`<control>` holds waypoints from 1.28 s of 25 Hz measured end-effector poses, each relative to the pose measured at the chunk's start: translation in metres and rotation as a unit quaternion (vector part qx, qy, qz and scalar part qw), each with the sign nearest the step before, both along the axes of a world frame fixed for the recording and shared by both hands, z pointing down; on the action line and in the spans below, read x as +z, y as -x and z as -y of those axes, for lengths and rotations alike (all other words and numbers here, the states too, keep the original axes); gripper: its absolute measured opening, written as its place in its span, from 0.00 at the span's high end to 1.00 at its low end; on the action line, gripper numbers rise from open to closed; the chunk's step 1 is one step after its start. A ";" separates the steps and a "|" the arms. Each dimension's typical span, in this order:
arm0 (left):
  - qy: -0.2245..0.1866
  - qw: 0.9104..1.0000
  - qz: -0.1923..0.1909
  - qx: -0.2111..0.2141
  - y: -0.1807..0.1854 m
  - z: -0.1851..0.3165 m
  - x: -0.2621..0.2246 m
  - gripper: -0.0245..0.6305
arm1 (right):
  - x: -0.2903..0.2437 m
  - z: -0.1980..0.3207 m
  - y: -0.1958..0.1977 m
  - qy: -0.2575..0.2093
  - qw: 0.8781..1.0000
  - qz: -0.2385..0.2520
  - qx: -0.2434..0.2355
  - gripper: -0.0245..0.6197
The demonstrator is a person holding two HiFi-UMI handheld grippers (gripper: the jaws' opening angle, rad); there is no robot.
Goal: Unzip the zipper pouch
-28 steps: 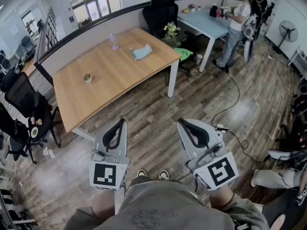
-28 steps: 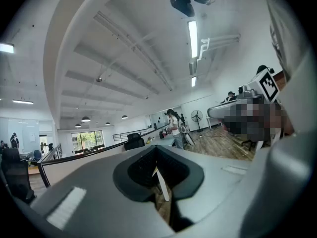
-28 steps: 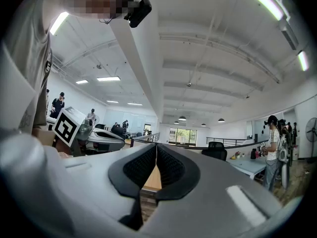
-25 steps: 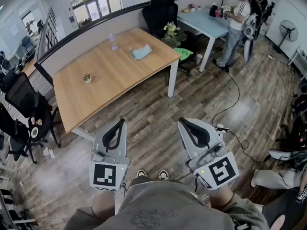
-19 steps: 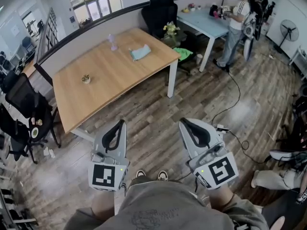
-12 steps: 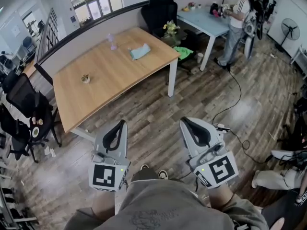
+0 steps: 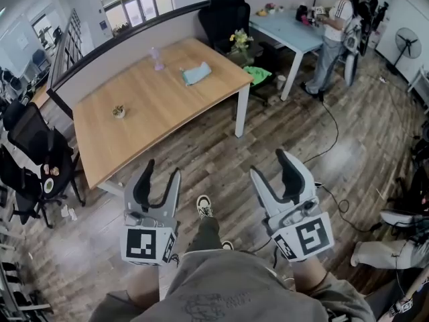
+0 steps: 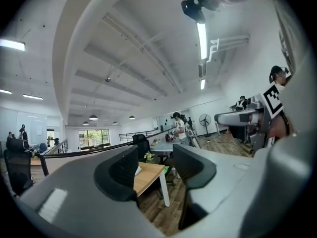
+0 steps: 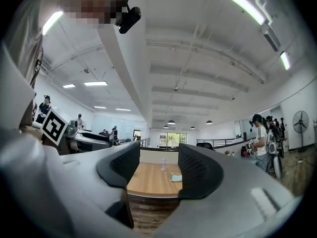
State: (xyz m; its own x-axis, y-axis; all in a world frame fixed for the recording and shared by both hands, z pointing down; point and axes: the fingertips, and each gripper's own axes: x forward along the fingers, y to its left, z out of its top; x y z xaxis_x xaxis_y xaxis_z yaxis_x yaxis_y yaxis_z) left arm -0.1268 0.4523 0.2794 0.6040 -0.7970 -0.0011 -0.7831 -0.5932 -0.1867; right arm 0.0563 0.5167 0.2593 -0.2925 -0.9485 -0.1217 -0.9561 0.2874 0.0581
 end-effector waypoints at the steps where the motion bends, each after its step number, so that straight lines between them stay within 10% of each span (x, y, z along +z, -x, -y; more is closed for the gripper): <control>1: 0.002 1.000 0.002 0.000 -0.001 0.005 0.003 0.61 | 0.003 0.005 0.000 0.004 1.000 -0.004 0.000 0.61; 32: 0.038 0.999 0.009 0.011 0.025 0.379 0.015 0.60 | 0.033 0.383 0.032 0.094 0.995 -0.017 -0.033 0.61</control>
State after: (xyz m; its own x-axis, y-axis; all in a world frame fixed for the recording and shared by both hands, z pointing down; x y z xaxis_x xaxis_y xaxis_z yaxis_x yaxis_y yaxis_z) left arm -0.1522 0.0729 0.2944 0.6204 -0.7812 0.0698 -0.7668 -0.6228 -0.1554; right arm 0.0243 0.1333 0.2921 -0.3559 -0.9322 0.0661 -0.9332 0.3583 0.0287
